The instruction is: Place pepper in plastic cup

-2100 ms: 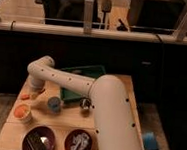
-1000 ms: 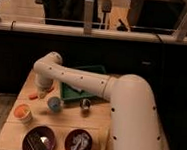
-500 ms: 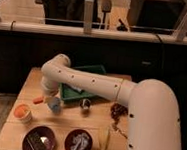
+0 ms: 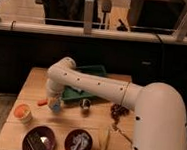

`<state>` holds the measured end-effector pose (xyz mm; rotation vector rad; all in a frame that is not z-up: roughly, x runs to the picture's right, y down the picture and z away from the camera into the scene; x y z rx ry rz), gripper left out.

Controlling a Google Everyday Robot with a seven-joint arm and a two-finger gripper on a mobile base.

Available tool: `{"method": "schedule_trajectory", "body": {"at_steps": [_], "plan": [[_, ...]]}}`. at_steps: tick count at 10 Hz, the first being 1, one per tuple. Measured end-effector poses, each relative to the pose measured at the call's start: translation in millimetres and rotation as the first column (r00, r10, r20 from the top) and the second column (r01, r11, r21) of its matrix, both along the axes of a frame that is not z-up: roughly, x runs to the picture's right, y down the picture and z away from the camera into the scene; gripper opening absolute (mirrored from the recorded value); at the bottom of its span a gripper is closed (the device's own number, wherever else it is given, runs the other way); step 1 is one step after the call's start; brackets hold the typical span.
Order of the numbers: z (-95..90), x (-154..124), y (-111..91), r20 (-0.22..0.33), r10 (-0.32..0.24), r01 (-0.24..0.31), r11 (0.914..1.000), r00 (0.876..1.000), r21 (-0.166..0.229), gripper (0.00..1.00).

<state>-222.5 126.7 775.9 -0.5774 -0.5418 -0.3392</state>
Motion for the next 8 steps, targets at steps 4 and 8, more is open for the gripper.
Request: {"method": "schedule_trajectory", "body": {"at_steps": [4,8], "plan": [[16.0,6,5,-0.029,0.02,-0.02,0.9998,0.999,-0.006,0.39],[27.9,12,4,-0.054,0.044,-0.044,0.999,0.998,0.001,0.78]]}}
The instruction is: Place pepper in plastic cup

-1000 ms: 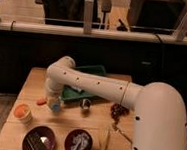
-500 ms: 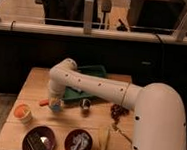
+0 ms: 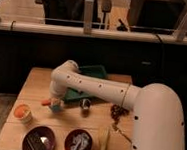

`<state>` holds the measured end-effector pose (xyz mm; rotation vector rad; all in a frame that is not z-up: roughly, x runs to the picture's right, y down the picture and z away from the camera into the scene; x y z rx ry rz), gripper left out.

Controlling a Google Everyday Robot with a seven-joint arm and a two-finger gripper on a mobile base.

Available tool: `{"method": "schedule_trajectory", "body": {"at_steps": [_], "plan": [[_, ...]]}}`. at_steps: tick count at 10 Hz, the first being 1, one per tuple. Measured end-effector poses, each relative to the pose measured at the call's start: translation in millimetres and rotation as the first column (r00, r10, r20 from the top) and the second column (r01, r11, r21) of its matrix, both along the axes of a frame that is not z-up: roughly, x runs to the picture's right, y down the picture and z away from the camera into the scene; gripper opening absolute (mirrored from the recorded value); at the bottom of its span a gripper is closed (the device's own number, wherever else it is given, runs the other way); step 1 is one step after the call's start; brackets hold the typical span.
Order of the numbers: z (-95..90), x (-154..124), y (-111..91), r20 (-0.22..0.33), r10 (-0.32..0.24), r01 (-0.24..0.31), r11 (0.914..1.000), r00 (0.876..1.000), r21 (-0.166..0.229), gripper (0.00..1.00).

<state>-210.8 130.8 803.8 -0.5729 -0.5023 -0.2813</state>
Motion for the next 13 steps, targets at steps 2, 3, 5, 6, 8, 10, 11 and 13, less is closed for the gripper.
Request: {"method": "schedule_trajectory", "body": {"at_steps": [2,3,5,6,8,10,11,13], "plan": [[2.8,0,-1,-0.005,0.003,-0.003,1.0,1.0,0.002,0.8],[3.7,-1,-1,-0.008,0.003,-0.003,1.0,1.0,0.004,0.8],[3.5,-2,-2,-0.01,0.002,-0.002,1.0,1.0,0.006,0.8],[3.2,-1,-3,-0.013,0.001,-0.001,1.0,1.0,0.008,0.8],[1.0,0,-4,-0.025,-0.001,0.001,0.9999,1.0,0.013,0.8],[-4.5,1,-5,-0.028,-0.02,0.021,0.9995,0.999,0.026,0.8],[-6.5,1,-5,-0.029,-0.034,0.034,0.999,0.999,0.029,0.8],[-10.4,-2,-5,-0.027,-0.058,0.059,0.9977,0.998,0.034,0.8]]}}
